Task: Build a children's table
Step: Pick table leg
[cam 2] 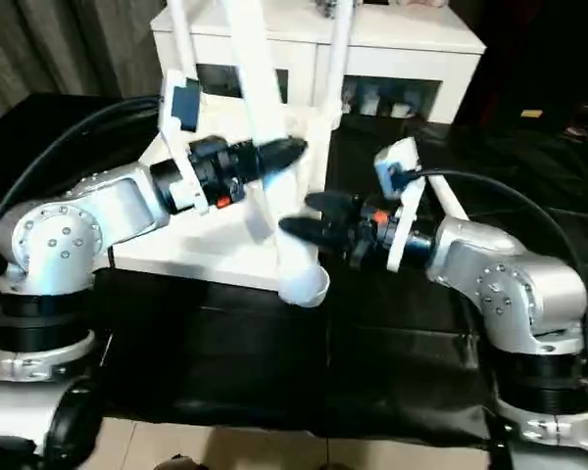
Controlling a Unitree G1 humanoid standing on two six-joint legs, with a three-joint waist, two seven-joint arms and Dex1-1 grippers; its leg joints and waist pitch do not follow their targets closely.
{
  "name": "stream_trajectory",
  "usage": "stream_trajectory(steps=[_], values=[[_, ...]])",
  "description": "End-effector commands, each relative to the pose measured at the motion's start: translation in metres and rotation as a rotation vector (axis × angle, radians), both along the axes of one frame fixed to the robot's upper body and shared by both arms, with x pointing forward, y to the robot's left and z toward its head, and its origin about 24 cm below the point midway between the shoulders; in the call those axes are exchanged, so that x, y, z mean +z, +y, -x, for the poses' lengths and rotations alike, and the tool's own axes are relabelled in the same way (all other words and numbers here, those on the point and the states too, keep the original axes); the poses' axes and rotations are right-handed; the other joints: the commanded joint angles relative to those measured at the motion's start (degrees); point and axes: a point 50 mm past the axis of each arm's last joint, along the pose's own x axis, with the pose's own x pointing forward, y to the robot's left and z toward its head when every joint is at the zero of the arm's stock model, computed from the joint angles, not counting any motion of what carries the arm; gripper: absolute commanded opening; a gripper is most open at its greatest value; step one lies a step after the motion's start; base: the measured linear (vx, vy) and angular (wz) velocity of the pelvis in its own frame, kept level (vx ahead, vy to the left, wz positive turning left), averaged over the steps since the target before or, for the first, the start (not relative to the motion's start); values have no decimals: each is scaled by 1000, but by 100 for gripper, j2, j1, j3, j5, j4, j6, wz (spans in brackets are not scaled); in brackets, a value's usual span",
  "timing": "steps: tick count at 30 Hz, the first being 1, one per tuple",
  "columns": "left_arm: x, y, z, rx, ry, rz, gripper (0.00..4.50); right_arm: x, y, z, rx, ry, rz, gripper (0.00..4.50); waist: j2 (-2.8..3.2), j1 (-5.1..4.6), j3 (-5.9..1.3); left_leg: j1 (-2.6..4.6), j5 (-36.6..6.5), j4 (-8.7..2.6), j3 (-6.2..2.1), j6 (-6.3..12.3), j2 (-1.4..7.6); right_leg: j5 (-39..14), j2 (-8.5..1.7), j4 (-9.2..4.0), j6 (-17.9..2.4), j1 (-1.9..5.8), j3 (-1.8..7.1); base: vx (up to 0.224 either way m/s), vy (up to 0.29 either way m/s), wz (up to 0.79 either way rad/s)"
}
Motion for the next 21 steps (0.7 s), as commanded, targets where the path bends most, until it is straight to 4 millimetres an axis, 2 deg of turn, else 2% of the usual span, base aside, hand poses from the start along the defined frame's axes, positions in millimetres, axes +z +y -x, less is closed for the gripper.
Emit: stream_trajectory(steps=[1,7,8,12,14,17,19,21], values=[[10,-6,5,-58,-56,2,185,3,2,-1,8,-10,31,379,-47,-11,-424,78,-1032,-383,43,7,20,-1735,-152,-394,-892,328,142,0,0,0],[11,-9,12,-172,-108,12,185,3,8,1,98,7,44,379,-53,2,-429,72,-954,-379,43,27,27,-1583,-156,-361,-945,330,153,0,0,0],[11,-8,13,-188,-112,20,185,3,9,3,125,13,41,361,-63,6,-433,67,-927,-378,44,42,24,-1551,-157,-354,-959,343,150,0,0,0],[11,-7,11,-182,-115,23,185,0,9,5,158,29,53,339,-57,7,-443,61,-781,-365,45,88,35,-1244,-156,-310,-1080,351,158,0,0,0],[11,-6,10,-176,-120,28,185,-2,10,6,166,36,57,308,-63,7,-444,65,-772,-362,47,97,35,-1228,-159,-305,-1110,354,160,0,0,0],[12,-5,10,-179,-126,33,185,-4,11,6,165,41,55,298,-66,6,-436,67,-836,-365,51,87,33,-1359,-164,-321,-1100,349,162,0,0,0],[11,-4,9,-180,-128,31,185,-5,12,5,153,43,52,265,-56,7,-432,68,-883,-367,51,64,31,-1438,-163,-331,-1072,346,162,0,0,0],[11,-4,9,-181,-129,30,185,-6,12,4,142,42,48,257,-47,4,-433,75,-945,-369,47,37,29,-1529,-161,-342,-1029,338,158,0,0,0]])
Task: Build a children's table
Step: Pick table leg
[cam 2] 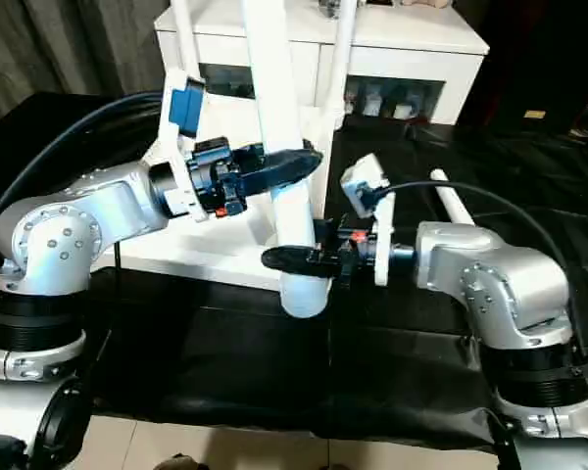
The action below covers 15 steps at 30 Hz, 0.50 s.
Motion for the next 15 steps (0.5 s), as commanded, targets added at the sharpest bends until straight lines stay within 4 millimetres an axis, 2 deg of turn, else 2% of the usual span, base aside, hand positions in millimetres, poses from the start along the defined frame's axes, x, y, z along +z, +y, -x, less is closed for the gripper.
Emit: stream_trajectory(steps=[1,3,6,8,10,13,15], values=[[4,-1,1,-17,-26,3,185,0,-2,-2,-27,-7,1,248,-46,-4,-434,76,-958,-380,44,27,28,-1536,-158,-347,-1008,342,155,0,0,0],[4,-1,1,-17,-26,3,185,1,-1,-3,-38,-13,-1,221,-41,-3,-436,80,-939,-381,42,11,31,-1491,-157,-339,-1015,337,156,0,0,0],[4,0,1,-18,-25,4,185,0,0,-6,-78,-37,9,205,-37,-11,-440,77,-913,-380,42,-4,30,-1426,-155,-330,-1023,338,155,0,0,0],[3,0,-1,15,-33,-12,185,-2,1,-11,-162,-132,67,195,-46,-2,-444,73,-872,-378,43,-27,34,-1380,-163,-325,-1022,337,156,0,0,0],[1,-1,-2,43,-22,-28,240,-1,3,-16,-236,-178,78,193,-17,-21,-446,82,-861,-378,42,-58,27,-1358,-154,-312,-1002,335,159,0,0,0],[-1,-2,-6,94,18,-33,264,-1,6,-19,-294,-216,98,190,-17,-34,-441,91,-894,-384,43,-105,21,-1310,-138,-314,-1012,330,160,0,0,0],[-7,-7,-12,199,-1,-80,283,-4,16,-22,-356,-267,136,190,-7,-32,-439,95,-934,-385,47,-123,22,-1348,-143,-329,-982,318,168,0,0,0]])
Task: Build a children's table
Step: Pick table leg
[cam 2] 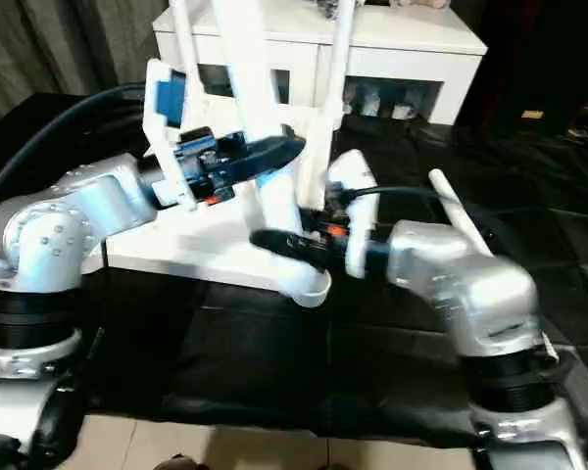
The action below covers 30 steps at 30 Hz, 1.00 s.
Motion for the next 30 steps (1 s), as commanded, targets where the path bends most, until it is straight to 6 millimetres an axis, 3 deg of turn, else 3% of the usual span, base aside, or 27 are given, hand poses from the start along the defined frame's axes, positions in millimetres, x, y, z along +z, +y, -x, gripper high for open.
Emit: stream_trajectory(steps=[1,8,10,13,18,25,27,30], values=[[-4,-11,-2,62,-17,-57,289,0,-1,-8,-129,-69,52,189,-10,-29,-441,90,-935,-395,39,-148,23,-1375,-144,-337,-935,323,161,0,0,0],[-12,-25,-9,227,-22,-68,304,-9,19,-16,-279,-133,96,188,-17,-61,-444,70,-975,-398,33,-173,10,-1341,-141,-344,-825,336,168,0,0,0],[-12,-25,-13,280,-3,-39,268,-10,26,-18,-298,-142,100,188,-17,-64,-446,67,-979,-401,27,-160,9,-1316,-141,-344,-825,334,163,0,0,0],[-11,-23,-15,316,13,-15,262,-9,27,-18,-302,-146,98,188,-18,-76,-441,72,-1030,-401,29,-139,10,-1248,-131,-343,-810,334,164,0,0,0],[-10,-14,-20,376,40,37,208,-11,29,-21,-318,-161,107,188,-25,-73,-443,65,-1011,-394,33,-92,5,-1219,-133,-340,-814,335,165,0,0,0],[-10,-14,-18,356,51,51,189,-6,32,-23,-318,-218,81,188,-27,-89,-441,66,-1032,-394,36,-68,8,-1255,-142,-341,-835,329,165,0,0,0],[-9,-15,-17,330,51,48,188,-5,32,-23,-304,-201,44,244,-25,-93,-439,69,-1032,-396,34,-52,10,-1237,-136,-338,-837,327,165,0,0,0],[-8,-16,-14,286,45,32,188,0,27,-22,-257,-126,-36,266,-46,-97,-447,78,-1030,-392,40,-13,11,-1188,-133,-327,-868,328,166,0,0,0]])
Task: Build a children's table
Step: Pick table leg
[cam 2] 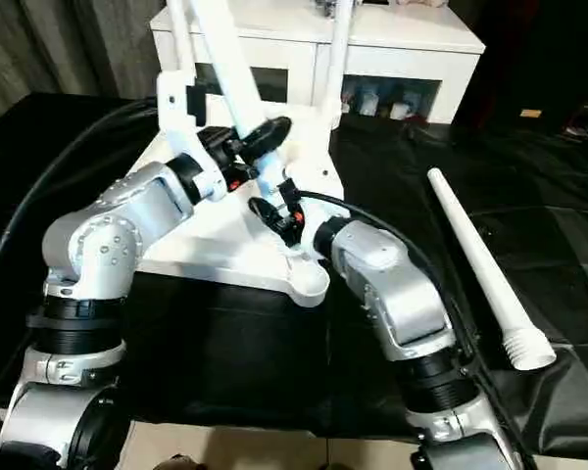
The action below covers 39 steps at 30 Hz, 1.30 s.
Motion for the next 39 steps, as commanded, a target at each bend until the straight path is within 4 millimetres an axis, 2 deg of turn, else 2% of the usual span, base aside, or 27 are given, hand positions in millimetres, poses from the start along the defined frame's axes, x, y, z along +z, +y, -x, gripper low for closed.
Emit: stream_trajectory(steps=[1,2,3,5,9,12,14,16,18,19,22,33,39], values=[[6,-6,7,-92,-23,-12,187,14,-8,1,63,26,-70,277,-32,-24,-449,104,-1035,-392,39,45,14,-1128,-123,-305,-912,337,165,0,0,0],[6,-7,7,-101,-24,-16,186,14,-9,1,75,33,-74,289,-26,-12,-452,98,-996,-392,30,53,23,-1068,-127,-290,-923,341,164,0,0,0],[7,-8,13,-181,-30,-38,186,18,-18,4,144,76,-94,298,-33,-16,-445,89,-944,-388,41,73,19,-997,-125,-296,-955,341,166,0,0,0],[8,-9,18,-247,-37,-57,186,19,-25,7,193,111,-104,298,-42,6,-456,85,-827,-380,43,100,25,-894,-136,-266,-997,358,174,0,0,0],[10,-9,31,-422,-77,-117,186,25,-51,13,324,197,-111,302,-45,22,-443,86,-853,-373,47,167,29,-1021,-147,-279,-1101,368,165,0,0,0],[14,-8,32,-450,-86,-116,186,26,-58,16,364,236,-114,302,-64,39,-438,80,-840,-361,60,155,25,-1148,-156,-291,-1135,367,170,0,0,0],[16,-7,31,-456,-91,-120,186,25,-61,18,382,258,-100,302,-68,42,-430,80,-900,-367,57,133,26,-1314,-156,-308,-1093,363,169,0,0,0],[17,-7,31,-462,-94,-124,186,22,-63,19,389,274,-72,302,-98,38,-416,84,-1023,-367,58,63,26,-1688,-164,-344,-963,347,166,0,0,0],[18,-6,31,-467,-96,-128,186,21,-64,19,393,284,-62,302,-94,45,-415,86,-1043,-366,55,32,26,-1848,-168,-360,-895,338,166,0,0,0],[18,-6,31,-471,-99,-128,186,19,-64,19,397,291,-52,302,-110,44,-419,80,-1021,-368,53,24,26,-1863,-166,-360,-870,336,161,0,0,0],[19,-6,31,-476,-102,-132,186,17,-64,20,405,300,-42,302,-106,50,-419,88,-1049,-370,48,10,28,-1949,-165,-368,-832,323,155,0,0,0],[19,-1,27,-461,-79,-77,186,16,-65,20,412,304,-10,302,-105,59,-443,69,-853,-352,53,72,25,-1550,-158,-321,-979,338,159,0,0,0],[21,2,23,-468,-15,72,186,17,-61,21,418,309,-34,302,-105,68,-446,69,-843,-338,58,119,14,-1533,-157,-322,-1046,340,155,0,0,0]])
